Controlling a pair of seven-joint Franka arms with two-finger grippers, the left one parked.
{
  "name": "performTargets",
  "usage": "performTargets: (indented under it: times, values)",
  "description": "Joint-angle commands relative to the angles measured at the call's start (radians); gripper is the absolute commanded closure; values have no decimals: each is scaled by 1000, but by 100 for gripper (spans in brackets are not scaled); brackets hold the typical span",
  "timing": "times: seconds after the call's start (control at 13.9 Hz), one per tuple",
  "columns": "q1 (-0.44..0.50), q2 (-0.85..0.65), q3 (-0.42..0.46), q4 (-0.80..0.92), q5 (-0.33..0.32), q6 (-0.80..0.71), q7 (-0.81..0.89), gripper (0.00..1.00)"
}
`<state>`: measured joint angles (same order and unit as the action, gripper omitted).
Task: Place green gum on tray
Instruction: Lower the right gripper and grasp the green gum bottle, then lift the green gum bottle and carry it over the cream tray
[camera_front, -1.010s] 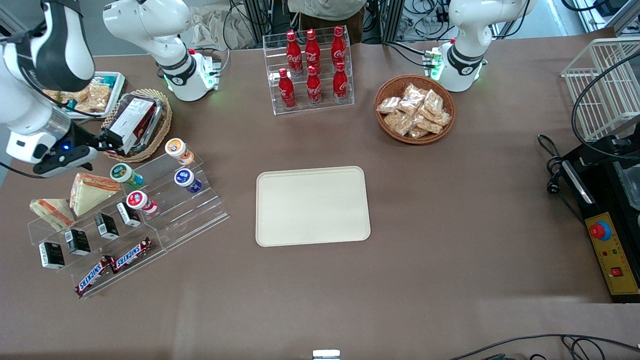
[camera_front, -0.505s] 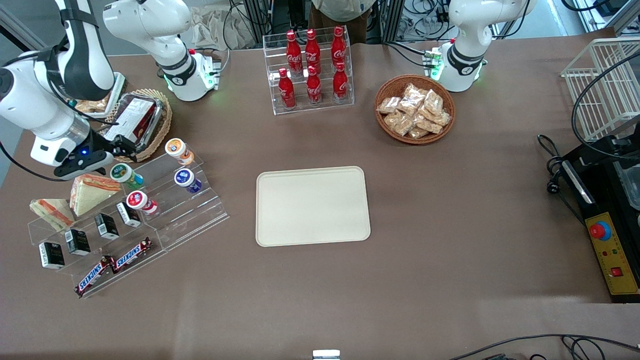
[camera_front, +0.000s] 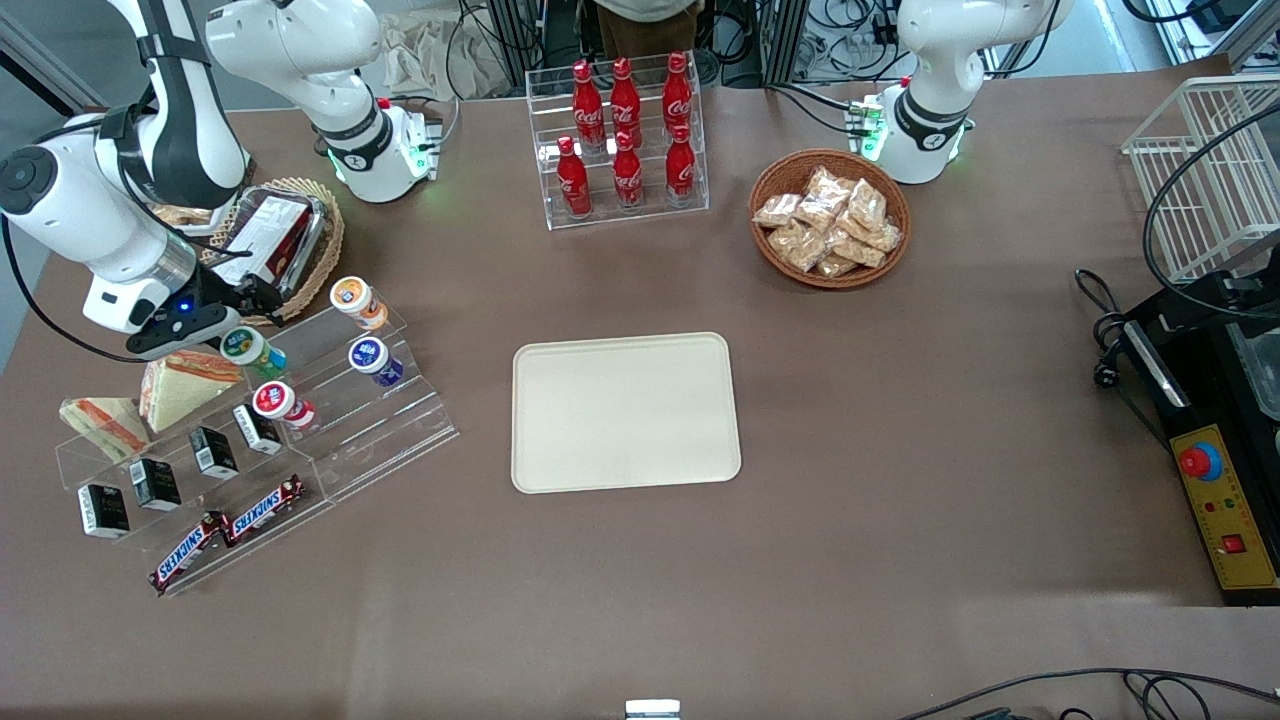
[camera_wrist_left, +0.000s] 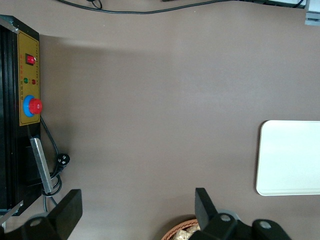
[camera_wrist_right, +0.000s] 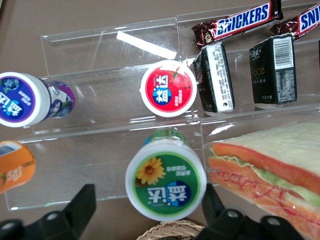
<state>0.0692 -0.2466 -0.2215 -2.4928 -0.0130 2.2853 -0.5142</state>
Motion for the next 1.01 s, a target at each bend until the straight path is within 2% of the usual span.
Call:
performTargets:
  times: [0.0,0.07,0.36,0.79,0.94]
  values:
    - [1,3,-5,-6,1,19,-10,89]
    - [1,3,-5,-3,1,17,-9,97]
    - [1,0,-5,49,1,-16,-9,97]
    - [24,12,22,430,13,-494,16,97]
    - [63,24,45,573,13,-636,90,97]
